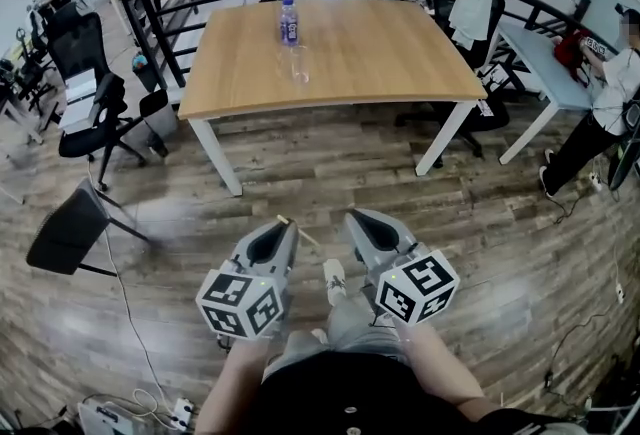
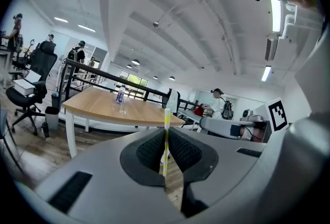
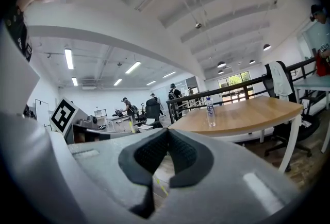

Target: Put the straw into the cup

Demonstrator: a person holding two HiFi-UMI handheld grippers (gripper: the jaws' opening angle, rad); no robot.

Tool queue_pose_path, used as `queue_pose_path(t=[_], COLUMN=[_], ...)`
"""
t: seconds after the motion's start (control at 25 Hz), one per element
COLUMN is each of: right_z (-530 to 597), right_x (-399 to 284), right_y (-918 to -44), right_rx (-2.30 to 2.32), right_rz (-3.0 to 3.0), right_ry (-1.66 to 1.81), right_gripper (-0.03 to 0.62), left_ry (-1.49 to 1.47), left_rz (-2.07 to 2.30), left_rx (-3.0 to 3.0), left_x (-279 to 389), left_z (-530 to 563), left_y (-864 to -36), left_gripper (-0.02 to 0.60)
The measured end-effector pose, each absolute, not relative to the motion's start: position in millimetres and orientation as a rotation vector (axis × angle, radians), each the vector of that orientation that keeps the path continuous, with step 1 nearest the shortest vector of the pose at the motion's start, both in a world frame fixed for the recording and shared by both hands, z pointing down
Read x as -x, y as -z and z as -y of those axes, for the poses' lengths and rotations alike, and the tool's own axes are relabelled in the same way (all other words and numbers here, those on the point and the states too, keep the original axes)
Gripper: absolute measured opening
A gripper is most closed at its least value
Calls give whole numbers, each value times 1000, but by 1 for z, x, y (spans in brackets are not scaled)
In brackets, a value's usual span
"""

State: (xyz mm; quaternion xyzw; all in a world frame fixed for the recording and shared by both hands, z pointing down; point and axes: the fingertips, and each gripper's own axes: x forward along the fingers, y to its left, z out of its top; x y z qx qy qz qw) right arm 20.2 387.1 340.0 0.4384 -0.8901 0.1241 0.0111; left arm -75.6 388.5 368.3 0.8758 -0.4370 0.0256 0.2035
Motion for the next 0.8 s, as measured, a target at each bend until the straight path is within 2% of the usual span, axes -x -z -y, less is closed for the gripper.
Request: queue_pose_path(t=[0.8], right_z=[-136], right_x=[-52], right_y=[-344], right_rx=[-1193], right_rz=[2839], right_ry=[-373], right_gripper=[-2], left_ry=[-38], left_rz=[1347], left_rx=[-2393], left_x=[49], left_z=[-141], left_y=[-363], left_gripper=[34])
